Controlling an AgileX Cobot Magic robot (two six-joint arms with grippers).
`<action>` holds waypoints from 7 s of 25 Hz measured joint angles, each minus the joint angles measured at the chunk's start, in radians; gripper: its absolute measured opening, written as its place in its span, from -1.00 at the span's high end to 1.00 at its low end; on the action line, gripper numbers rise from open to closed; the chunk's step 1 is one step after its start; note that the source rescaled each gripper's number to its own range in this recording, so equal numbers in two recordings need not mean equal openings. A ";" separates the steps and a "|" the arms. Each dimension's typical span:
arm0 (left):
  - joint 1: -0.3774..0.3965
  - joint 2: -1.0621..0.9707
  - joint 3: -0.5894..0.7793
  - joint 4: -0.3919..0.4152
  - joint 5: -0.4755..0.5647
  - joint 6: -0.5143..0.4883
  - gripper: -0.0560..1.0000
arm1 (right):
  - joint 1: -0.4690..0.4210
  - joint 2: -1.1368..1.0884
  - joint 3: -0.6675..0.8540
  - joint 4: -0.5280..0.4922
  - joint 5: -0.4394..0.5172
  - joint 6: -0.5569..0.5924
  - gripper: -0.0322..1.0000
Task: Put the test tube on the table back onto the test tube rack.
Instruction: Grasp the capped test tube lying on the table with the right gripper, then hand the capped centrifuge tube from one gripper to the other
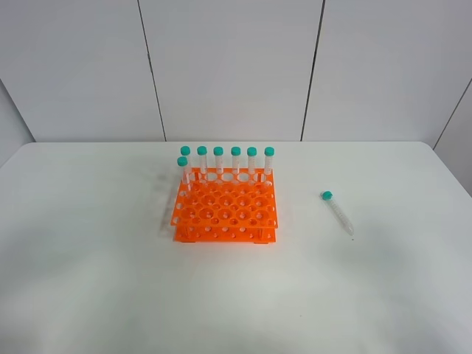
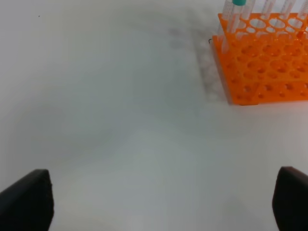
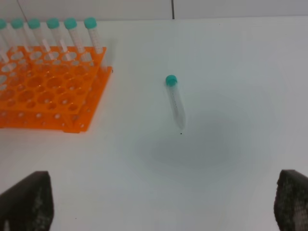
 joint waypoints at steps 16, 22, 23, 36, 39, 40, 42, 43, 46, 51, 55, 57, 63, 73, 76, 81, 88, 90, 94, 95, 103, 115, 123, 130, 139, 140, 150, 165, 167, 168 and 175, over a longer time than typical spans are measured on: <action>0.000 0.000 0.000 0.000 0.000 0.000 -1.00 | 0.000 0.000 0.000 0.000 0.000 0.000 -1.00; 0.000 0.000 0.000 0.000 0.000 0.000 -1.00 | 0.000 0.013 -0.001 0.000 0.000 0.011 -1.00; 0.000 0.000 0.000 0.000 0.000 0.000 -1.00 | 0.000 0.037 -0.008 0.000 0.000 0.020 -1.00; 0.000 0.000 0.000 0.000 0.000 0.000 -1.00 | 0.000 0.697 -0.212 0.003 -0.025 0.030 -1.00; 0.000 0.000 0.000 0.000 0.000 0.000 -1.00 | 0.000 0.858 -0.267 0.003 -0.026 0.030 -1.00; 0.000 0.000 0.000 0.000 0.000 0.000 -1.00 | 0.000 0.914 -0.287 0.003 -0.027 0.030 -1.00; 0.000 0.000 0.000 0.000 0.000 0.000 -1.00 | 0.000 1.020 -0.323 0.003 -0.028 0.026 -1.00; 0.000 0.000 0.000 0.000 0.000 0.000 -1.00 | 0.000 1.081 -0.342 0.003 -0.028 0.021 -1.00; 0.000 0.000 0.000 0.000 0.000 0.000 -1.00 | 0.000 1.244 -0.399 0.003 -0.019 0.000 -1.00; 0.000 0.000 0.000 0.000 0.000 0.000 -1.00 | 0.000 1.481 -0.511 -0.042 -0.019 -0.003 -1.00; 0.000 0.000 0.000 0.000 0.000 0.000 -1.00 | 0.000 1.631 -0.602 -0.082 -0.041 -0.009 -1.00; 0.000 0.000 0.000 0.000 0.000 0.000 -1.00 | 0.000 1.688 -0.641 -0.082 -0.060 -0.018 -1.00; 0.000 0.000 0.000 0.000 0.000 0.000 -1.00 | 0.012 1.795 -0.716 -0.084 -0.098 -0.036 -1.00; 0.000 0.000 0.000 0.000 0.000 0.000 -1.00 | 0.053 1.875 -0.719 -0.096 -0.257 -0.049 -1.00; 0.000 0.000 0.000 0.000 0.000 0.000 -1.00 | 0.053 1.915 -0.719 -0.097 -0.315 -0.049 -1.00; 0.000 0.000 0.000 0.000 0.000 0.000 -1.00 | 0.053 1.984 -0.719 -0.103 -0.379 -0.049 -1.00; 0.000 0.000 0.000 0.000 0.000 0.000 -1.00 | 0.053 2.057 -0.719 -0.090 -0.441 -0.049 -1.00; 0.000 0.000 0.000 0.000 0.000 0.000 -1.00 | 0.053 2.064 -0.719 -0.090 -0.445 -0.049 -1.00; 0.000 0.000 0.000 0.000 0.000 0.000 -1.00 | 0.053 2.065 -0.719 -0.090 -0.449 -0.056 -1.00; 0.000 0.000 0.000 0.000 0.000 0.000 -1.00 | 0.053 2.065 -0.719 -0.089 -0.449 -0.058 -1.00; 0.000 0.000 0.000 -0.001 0.000 0.000 -1.00 | 0.056 2.073 -0.719 -0.087 -0.449 -0.076 -1.00; 0.000 0.000 0.000 -0.001 0.000 0.000 -1.00 | 0.062 2.091 -0.720 -0.088 -0.450 -0.079 -0.98; 0.000 0.000 0.000 -0.001 0.000 0.000 -1.00 | 0.062 2.094 -0.721 -0.089 -0.455 -0.079 0.00; 0.000 0.000 0.000 -0.001 0.000 0.000 -1.00 | 0.062 2.094 -0.722 -0.083 -0.441 -0.083 0.87; 0.000 0.000 0.000 -0.001 0.000 0.000 -1.00 | 0.062 1.895 -0.721 -0.080 -0.386 -0.130 0.87; 0.000 0.000 0.000 -0.001 0.000 0.000 -1.00 | 0.062 1.856 -0.721 -0.078 -0.372 -0.139 0.87; 0.000 0.000 0.000 -0.001 0.000 0.000 -1.00 | 0.062 1.447 -0.569 0.091 -0.284 -0.424 0.87; 0.000 0.000 0.000 -0.001 0.000 0.000 -1.00 | 0.267 1.358 -0.473 0.348 -0.240 -0.628 0.87; 0.000 0.000 0.000 -0.001 0.000 0.000 -1.00 | 0.317 1.397 -0.471 0.353 -0.266 -0.628 0.87; 0.000 0.000 0.000 -0.001 0.000 0.000 -1.00 | 0.331 1.416 -0.471 0.356 -0.283 -0.628 0.87; 0.000 0.000 0.000 -0.001 0.000 0.000 -1.00 | 0.340 1.456 -0.470 0.409 -0.304 -0.696 0.87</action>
